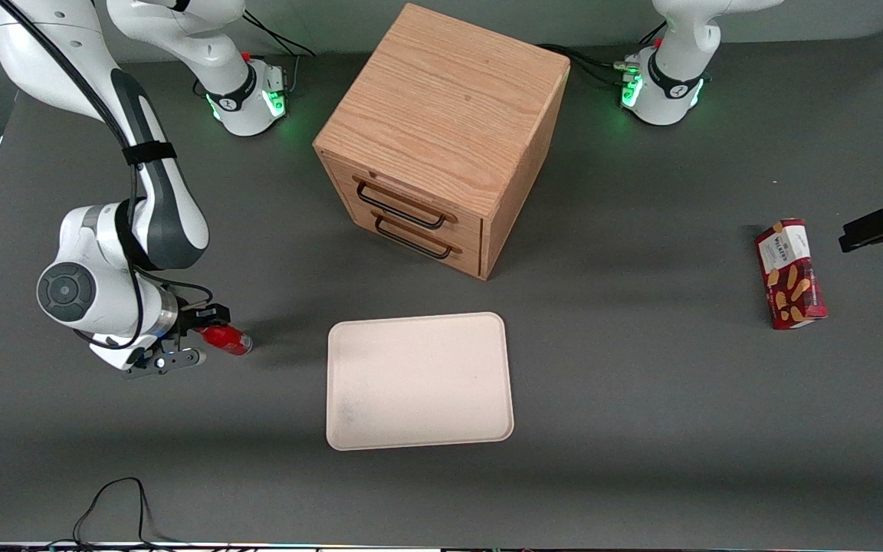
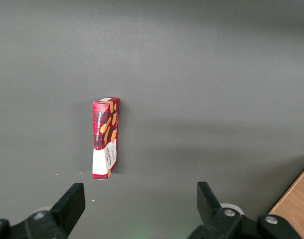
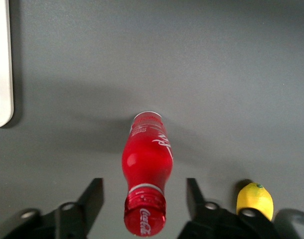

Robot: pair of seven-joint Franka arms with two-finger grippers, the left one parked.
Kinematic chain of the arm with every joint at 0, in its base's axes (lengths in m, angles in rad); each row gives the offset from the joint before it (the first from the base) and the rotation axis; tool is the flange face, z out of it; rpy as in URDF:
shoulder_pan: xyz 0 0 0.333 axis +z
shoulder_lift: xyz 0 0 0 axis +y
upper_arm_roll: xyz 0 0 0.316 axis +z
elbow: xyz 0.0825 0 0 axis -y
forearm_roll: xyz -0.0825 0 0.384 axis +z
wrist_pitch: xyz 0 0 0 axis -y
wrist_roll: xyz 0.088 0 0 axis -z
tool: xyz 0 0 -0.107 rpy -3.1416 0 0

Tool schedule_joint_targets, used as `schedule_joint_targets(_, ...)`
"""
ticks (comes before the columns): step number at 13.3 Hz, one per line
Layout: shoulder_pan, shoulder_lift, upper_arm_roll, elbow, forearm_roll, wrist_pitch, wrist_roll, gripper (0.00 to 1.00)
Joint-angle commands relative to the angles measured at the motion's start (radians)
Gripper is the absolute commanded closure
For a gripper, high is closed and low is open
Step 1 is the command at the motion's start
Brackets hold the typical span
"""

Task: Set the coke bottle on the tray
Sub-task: 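Close the right gripper around the red bottle's body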

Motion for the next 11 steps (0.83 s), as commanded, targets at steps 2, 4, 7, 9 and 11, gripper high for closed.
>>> schedule_joint_targets(2, 0.004, -0.019, -0.007, -0.014, 0.014, 0.002, -0.027, 1.0)
schedule_joint_targets(4, 0.004, -0.019, -0.009, -0.014, 0.014, 0.002, -0.027, 1.0)
schedule_joint_targets(7, 0.004, -0.02, -0.009, -0.012, 0.014, -0.001, -0.027, 1.0)
schedule_joint_targets(9, 0.004, -0.025, -0.009, -0.009, 0.014, -0.007, -0.022, 1.0)
schedule_joint_targets(11, 0.004, -0.043, -0.012, 0.02, 0.014, -0.082, -0.018, 1.0)
